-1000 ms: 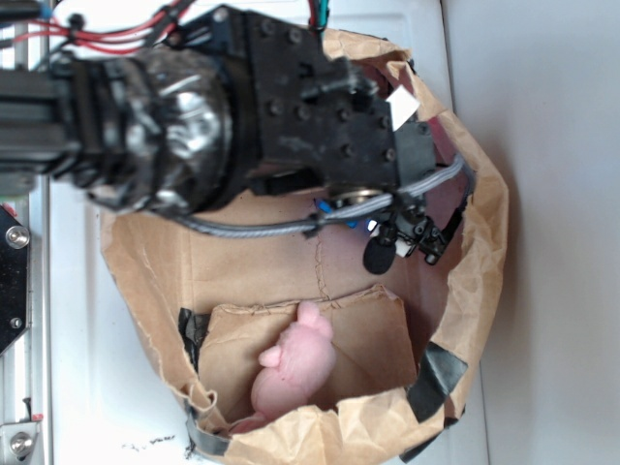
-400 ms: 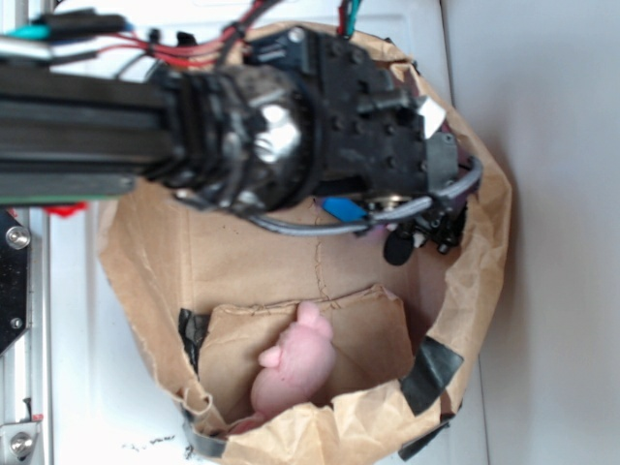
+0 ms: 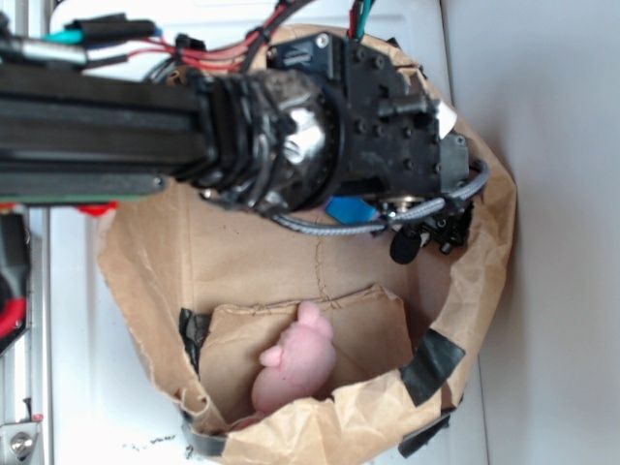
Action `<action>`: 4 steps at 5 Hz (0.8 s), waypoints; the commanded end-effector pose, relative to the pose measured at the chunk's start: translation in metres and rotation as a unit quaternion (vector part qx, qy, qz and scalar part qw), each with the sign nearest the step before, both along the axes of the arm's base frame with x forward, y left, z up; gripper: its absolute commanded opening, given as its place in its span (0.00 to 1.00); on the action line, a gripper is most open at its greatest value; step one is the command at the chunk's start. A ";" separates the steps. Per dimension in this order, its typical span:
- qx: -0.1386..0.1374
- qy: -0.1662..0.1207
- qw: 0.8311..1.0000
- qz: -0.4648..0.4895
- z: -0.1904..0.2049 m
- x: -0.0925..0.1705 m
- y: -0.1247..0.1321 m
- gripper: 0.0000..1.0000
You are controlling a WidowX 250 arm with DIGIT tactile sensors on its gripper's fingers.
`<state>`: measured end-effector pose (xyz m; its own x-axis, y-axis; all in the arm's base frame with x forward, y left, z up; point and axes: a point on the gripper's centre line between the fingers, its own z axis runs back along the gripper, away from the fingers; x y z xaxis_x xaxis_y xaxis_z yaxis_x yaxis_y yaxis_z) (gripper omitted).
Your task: Grab the blue block.
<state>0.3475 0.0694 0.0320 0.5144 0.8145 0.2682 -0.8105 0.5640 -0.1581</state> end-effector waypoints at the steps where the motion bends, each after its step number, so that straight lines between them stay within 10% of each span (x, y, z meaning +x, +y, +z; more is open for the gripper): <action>1: 0.008 -0.044 0.999 0.001 0.012 0.012 0.011 0.00; 4: -0.014 -0.065 0.995 -0.076 0.058 -0.026 -0.006 0.00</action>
